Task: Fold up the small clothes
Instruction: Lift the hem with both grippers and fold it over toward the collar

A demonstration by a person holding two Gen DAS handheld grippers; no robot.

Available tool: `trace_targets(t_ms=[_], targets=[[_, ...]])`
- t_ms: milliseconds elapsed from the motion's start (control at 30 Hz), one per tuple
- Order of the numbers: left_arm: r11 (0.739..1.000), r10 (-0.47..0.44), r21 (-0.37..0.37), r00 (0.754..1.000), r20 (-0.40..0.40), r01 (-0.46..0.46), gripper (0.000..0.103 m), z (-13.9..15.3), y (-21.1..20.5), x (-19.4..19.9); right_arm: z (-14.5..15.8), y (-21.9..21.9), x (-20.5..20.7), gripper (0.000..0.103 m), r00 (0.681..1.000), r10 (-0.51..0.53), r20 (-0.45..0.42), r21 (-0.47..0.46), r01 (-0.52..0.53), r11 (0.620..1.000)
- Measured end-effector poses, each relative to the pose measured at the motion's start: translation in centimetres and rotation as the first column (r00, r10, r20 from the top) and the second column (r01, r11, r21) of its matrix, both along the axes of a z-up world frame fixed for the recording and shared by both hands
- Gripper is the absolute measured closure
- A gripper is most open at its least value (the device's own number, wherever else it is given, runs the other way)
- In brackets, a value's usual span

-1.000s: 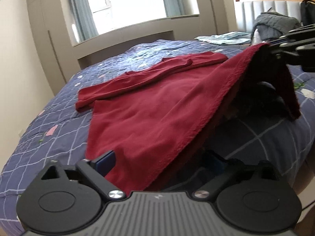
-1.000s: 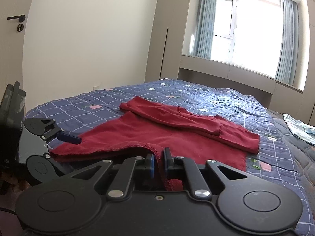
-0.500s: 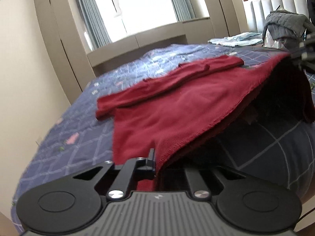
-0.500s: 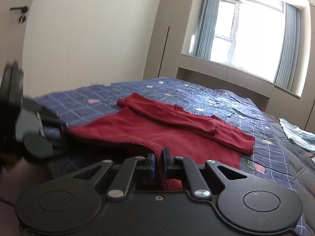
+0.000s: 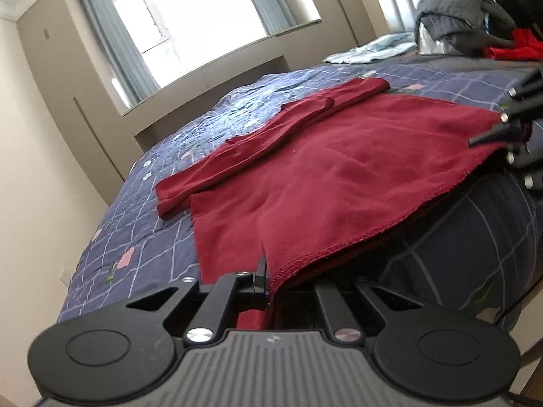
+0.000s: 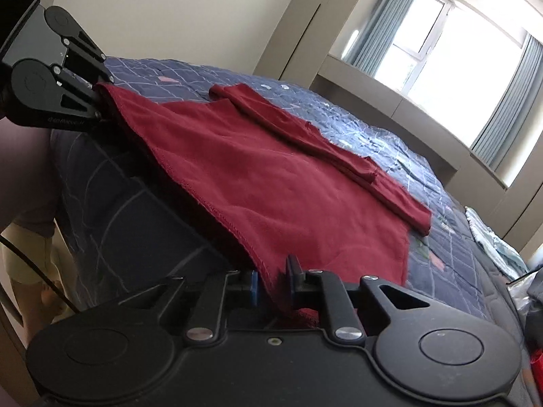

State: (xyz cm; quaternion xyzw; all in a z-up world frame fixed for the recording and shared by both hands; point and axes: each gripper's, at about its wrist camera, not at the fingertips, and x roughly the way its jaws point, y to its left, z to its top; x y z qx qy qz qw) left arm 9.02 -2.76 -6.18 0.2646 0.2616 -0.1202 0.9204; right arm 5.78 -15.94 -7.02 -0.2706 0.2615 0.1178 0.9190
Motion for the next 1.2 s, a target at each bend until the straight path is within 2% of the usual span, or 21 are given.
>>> trace_targets(t_ms=[33,200,367,467,600,733,833,900,967,1100,1200], targets=[[1.0,-0.008,0.018,1.0,-0.007,0.008,0.099,0.0,-0.1,-0.1,0.4,0.0,-0.1,0.098,1.0,0.014,0.007,-0.013,-0.013,1.0],[0.997,-0.064,0.051,0.998,-0.024,0.065,0.099,1.2,0.2,-0.6,2.6,-0.7,-0.3,0.1,0.998,0.07,-0.001,-0.017,-0.07,0.997],[0.983,-0.151,0.099,0.988,-0.032,0.153,0.099,2.8,0.6,-2.2,4.7,-1.3,-1.6,0.1,0.99,0.134,-0.051,-0.036,-0.136,0.99],[0.971,-0.197,0.124,0.977,-0.078,0.205,0.099,3.4,0.8,-4.3,5.8,-1.1,-3.8,0.1,0.977,0.179,-0.113,-0.032,-0.184,0.982],[0.964,-0.229,0.097,0.958,-0.173,0.248,0.099,4.5,1.7,-7.5,7.4,-0.8,-6.6,0.1,0.943,0.226,-0.243,0.037,-0.224,0.974],[0.97,-0.232,0.016,0.938,-0.256,0.244,0.099,5.5,3.1,-8.5,8.5,-1.2,-7.1,0.1,0.909,0.259,-0.327,0.116,-0.234,0.965],[0.975,-0.221,-0.033,0.931,-0.29,0.221,0.099,6.2,3.9,-7.5,9.5,-1.7,-5.5,0.1,0.888,0.282,-0.363,0.171,-0.234,0.957],[0.976,-0.22,-0.07,0.928,-0.301,0.208,0.099,7.1,4.3,-6.3,10.2,-1.9,-4.0,0.1,0.876,0.296,-0.381,0.169,-0.248,0.954],[0.975,-0.221,-0.067,0.931,-0.291,0.211,0.099,8.2,4.4,-4.7,11.1,-1.9,-2.7,0.1,0.869,0.304,-0.391,0.138,-0.271,0.952],[0.967,-0.242,0.013,0.937,-0.253,0.253,0.099,10.1,3.7,-2.0,13.3,-1.9,0.5,0.1,0.872,0.334,-0.358,0.027,-0.347,0.937],[0.973,-0.227,-0.014,0.939,-0.26,0.231,0.098,12.2,3.3,1.6,14.9,-2.5,3.6,0.1,0.892,0.339,-0.299,-0.055,-0.371,0.927]])
